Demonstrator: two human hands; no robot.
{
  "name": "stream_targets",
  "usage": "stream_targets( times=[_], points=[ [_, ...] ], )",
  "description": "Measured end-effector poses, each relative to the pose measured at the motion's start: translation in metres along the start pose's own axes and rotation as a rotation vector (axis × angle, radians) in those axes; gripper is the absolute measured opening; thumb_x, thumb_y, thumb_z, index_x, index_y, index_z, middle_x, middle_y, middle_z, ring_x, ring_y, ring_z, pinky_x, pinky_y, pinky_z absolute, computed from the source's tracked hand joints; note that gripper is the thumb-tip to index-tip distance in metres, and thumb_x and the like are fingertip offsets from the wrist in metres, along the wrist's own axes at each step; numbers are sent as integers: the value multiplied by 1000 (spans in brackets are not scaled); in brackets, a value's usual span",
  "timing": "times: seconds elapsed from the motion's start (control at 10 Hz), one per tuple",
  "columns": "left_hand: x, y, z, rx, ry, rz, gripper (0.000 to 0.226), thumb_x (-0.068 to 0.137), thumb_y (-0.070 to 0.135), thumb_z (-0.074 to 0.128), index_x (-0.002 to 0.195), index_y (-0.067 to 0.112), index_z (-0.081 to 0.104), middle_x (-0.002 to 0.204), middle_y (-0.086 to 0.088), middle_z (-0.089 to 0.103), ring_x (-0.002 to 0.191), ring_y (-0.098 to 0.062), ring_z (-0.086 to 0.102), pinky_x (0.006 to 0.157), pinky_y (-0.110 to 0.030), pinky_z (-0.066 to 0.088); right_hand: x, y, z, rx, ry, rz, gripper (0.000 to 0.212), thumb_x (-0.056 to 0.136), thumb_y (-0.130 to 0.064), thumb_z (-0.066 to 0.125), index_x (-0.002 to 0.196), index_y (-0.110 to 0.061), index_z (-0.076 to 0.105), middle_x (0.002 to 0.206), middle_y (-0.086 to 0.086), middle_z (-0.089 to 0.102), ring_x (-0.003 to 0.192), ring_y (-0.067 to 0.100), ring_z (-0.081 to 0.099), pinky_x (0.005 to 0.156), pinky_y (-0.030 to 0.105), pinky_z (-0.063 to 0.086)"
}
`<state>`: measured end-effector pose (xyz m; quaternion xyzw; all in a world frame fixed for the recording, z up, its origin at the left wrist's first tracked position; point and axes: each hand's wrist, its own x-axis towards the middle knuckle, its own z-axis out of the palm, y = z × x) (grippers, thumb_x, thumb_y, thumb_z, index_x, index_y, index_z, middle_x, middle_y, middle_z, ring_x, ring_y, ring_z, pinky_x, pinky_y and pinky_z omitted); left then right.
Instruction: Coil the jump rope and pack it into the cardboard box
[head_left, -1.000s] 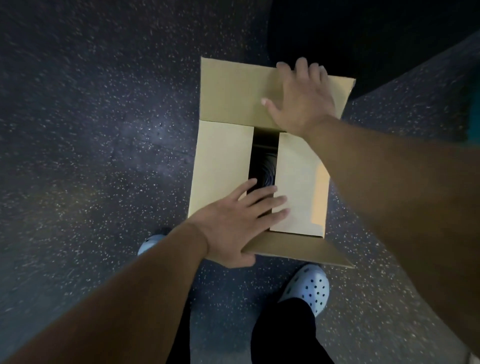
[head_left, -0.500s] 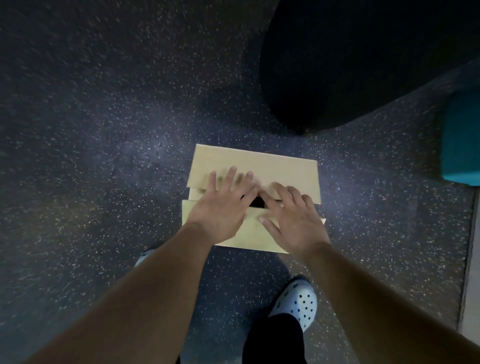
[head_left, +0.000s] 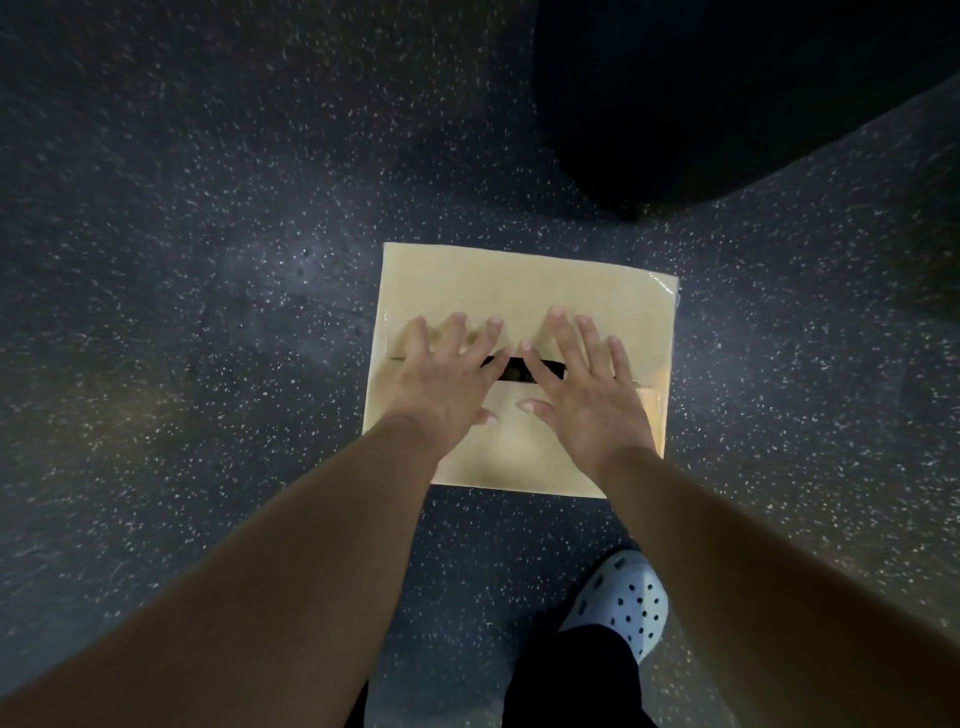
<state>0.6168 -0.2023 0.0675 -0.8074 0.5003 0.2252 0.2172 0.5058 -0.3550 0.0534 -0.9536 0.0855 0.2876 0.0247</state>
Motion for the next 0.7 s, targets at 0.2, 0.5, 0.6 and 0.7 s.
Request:
stream_targets(
  times=[0.2, 0.5, 0.6, 0.7],
  points=[
    [-21, -5, -15, -285, 86, -14, 68, 97, 55, 51, 156, 31, 29, 169, 2, 13, 153, -33, 14, 120, -55, 22, -17, 1, -20, 89, 115, -44, 52, 101, -40, 52, 149, -22, 48, 160, 19, 37, 146, 44, 35, 116, 54, 35],
    [-25, -7, -30, -477, 273, -83, 51, 96, 44, 57, 144, 25, 52, 147, 2, 47, 135, -23, 43, 114, -44, 33, -25, 1, -30, 147, 240, -44, 42, 99, -38, 48, 134, -20, 62, 138, 10, 58, 124, 34, 54, 100, 48, 47],
    [-26, -9, -35, -487, 321, -90, 46, 97, 42, 56, 139, 25, 57, 140, 4, 52, 128, -21, 47, 111, -41, 36, -29, -2, -37, 184, 332, -1, 40, 99, -36, 46, 129, -19, 66, 129, 9, 63, 115, 33, 58, 95, 47, 49],
    [-32, -12, -44, -536, 323, -117, 41, 97, 39, 55, 136, 26, 60, 135, 6, 55, 124, -19, 50, 108, -39, 37, -36, -2, -47, 249, 406, 62, 36, 101, -33, 48, 126, -17, 67, 120, 8, 67, 106, 32, 61, 91, 46, 49]
  ],
)
